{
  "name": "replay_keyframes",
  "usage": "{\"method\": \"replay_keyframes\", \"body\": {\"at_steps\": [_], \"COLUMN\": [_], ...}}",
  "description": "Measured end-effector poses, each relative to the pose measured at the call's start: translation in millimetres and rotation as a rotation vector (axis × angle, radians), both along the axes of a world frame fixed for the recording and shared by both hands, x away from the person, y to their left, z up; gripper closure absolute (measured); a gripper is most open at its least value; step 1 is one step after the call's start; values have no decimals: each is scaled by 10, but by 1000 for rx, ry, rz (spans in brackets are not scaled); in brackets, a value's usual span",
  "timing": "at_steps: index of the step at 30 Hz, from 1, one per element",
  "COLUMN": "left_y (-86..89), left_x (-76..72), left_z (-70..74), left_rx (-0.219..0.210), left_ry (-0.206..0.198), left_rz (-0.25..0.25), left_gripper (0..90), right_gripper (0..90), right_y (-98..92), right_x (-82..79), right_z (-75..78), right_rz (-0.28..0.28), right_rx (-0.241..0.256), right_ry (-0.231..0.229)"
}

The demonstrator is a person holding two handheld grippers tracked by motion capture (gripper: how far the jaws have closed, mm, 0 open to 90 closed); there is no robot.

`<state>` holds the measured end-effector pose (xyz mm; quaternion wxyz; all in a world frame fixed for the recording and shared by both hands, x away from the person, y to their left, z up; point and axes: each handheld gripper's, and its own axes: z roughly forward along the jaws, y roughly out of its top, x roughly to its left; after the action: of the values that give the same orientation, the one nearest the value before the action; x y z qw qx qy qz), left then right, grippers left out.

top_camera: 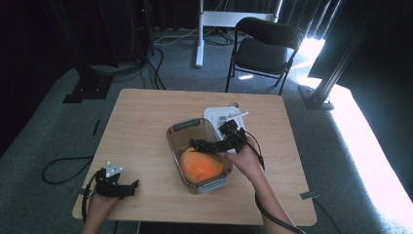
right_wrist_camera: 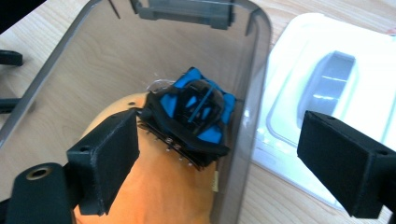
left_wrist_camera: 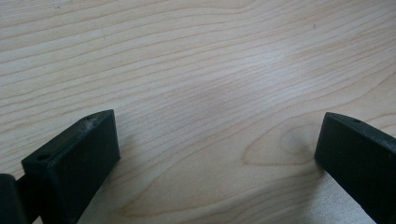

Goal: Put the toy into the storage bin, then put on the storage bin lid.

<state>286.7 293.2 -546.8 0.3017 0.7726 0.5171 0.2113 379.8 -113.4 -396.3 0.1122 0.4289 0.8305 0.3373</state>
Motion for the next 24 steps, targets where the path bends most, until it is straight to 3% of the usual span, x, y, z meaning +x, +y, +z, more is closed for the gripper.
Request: {"method": "replay_keyframes", "body": {"at_steps": [13,24], "left_y": [-1,0], "left_x": [-1,-1], "left_z": [0,0], "left_rx": [-1,0], "left_ry": [1,1], "left_rz": [0,0], "left_gripper": [2,2], "right_gripper": [116,117], "right_y": [-315,-649], "right_x": [-24,-5], "right_z": [-6,-162], "right_rz": [-54,-128], "right_rx": [12,4], "right_ry": [-13,-26]}}
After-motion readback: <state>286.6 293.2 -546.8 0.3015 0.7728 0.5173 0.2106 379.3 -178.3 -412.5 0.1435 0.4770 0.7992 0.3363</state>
